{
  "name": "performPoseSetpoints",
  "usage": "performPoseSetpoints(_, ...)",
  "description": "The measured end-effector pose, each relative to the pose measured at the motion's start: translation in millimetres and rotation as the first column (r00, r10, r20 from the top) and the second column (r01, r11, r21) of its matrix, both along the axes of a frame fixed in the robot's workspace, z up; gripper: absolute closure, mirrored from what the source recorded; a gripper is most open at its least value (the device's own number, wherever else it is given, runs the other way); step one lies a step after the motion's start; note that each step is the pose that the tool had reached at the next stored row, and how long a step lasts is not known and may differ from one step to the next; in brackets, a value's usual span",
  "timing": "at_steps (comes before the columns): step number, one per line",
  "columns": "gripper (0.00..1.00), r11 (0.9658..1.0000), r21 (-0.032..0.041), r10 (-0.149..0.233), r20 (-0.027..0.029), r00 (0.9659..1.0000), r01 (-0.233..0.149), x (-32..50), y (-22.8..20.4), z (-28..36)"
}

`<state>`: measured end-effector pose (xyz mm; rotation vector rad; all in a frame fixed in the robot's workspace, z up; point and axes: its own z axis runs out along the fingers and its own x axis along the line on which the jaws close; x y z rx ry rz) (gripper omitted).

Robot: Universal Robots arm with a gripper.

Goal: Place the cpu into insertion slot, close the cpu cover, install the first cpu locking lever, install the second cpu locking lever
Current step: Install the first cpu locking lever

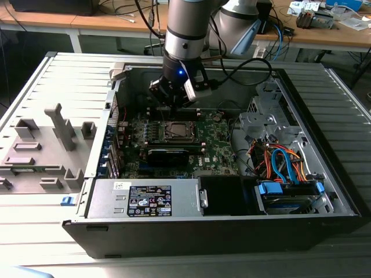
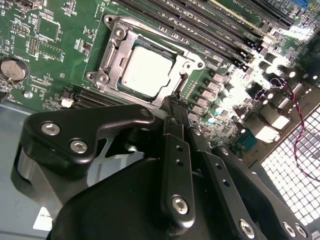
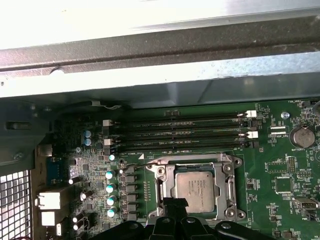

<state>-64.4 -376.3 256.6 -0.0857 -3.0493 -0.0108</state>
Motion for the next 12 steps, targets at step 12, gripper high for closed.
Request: performPoseSetpoints(12, 0.89, 1.0, 0.0, 0.0, 0.0, 1.0, 0.0, -3.4, 1.1, 0.0)
